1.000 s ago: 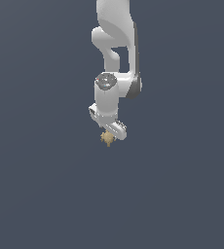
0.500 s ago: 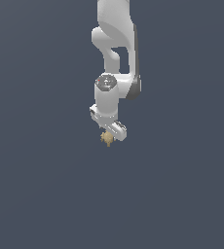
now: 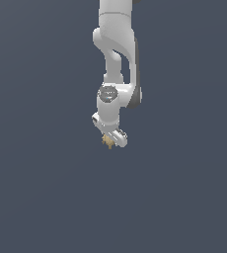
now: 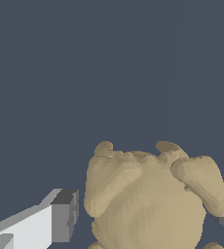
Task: Pick up the object and move it to a goal position.
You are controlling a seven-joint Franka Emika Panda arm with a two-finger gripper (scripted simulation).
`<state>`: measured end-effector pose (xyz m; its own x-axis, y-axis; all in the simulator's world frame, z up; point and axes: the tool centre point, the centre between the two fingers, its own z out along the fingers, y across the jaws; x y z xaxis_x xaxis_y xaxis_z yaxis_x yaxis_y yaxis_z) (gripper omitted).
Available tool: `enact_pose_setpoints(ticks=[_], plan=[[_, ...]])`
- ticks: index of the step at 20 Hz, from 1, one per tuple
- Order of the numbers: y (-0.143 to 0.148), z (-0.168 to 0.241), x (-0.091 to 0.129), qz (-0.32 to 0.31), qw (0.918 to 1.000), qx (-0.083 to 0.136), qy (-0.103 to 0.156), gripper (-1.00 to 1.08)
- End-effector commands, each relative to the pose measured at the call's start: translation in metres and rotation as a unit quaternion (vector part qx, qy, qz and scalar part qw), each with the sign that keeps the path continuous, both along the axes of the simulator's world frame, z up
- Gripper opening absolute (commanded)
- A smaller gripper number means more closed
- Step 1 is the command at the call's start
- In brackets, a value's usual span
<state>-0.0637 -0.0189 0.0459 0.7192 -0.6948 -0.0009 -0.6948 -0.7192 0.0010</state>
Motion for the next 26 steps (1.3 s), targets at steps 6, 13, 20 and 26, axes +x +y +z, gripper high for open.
enact_pose_setpoints(ticks=[6, 13, 20, 26], plan=[[0.0, -0.006, 0.001, 0.0, 1.0, 0.0, -0.001, -1.0], [0.0, -0.006, 0.001, 0.0, 1.0, 0.0, -0.001, -1.0], [0.011, 0.003, 0.001, 0.0, 1.0, 0.0, -0.001, -1.0], [0.045, 0.027, -0.002, 0.0, 1.0, 0.0, -0.001, -1.0]])
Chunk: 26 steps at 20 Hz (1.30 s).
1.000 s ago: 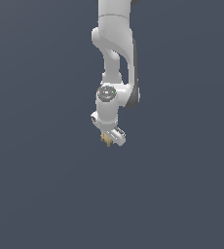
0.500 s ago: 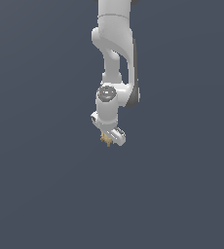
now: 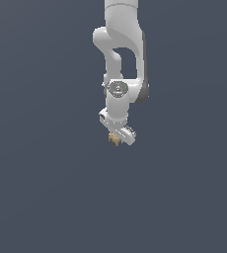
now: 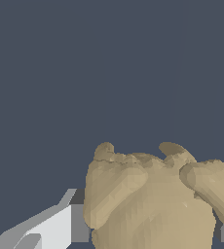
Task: Pick up the object and move it to a goal position.
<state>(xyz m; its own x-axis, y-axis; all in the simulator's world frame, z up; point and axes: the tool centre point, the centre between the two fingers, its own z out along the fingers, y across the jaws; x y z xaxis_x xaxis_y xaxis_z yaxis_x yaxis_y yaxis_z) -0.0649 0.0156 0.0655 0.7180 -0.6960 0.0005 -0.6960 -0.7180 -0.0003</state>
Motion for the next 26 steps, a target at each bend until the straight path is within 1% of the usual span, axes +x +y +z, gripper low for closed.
enact_pose_setpoints(ticks=[1, 9, 14, 17, 20, 26], plan=[[0.018, 0.013, -0.001, 0.0, 1.0, 0.0, 0.0, -1.0], [0.088, 0.064, -0.004, 0.0, 1.0, -0.001, 0.0, -1.0], [0.12, 0.088, -0.004, 0.0, 1.0, -0.001, 0.0, -1.0], [0.133, 0.097, -0.004, 0.0, 1.0, 0.0, 0.0, -1.0], [0.139, 0.101, -0.004, 0.001, 1.0, 0.0, 0.0, -1.0], [0.137, 0.099, -0.003, 0.001, 1.0, 0.0, 0.0, -1.0]])
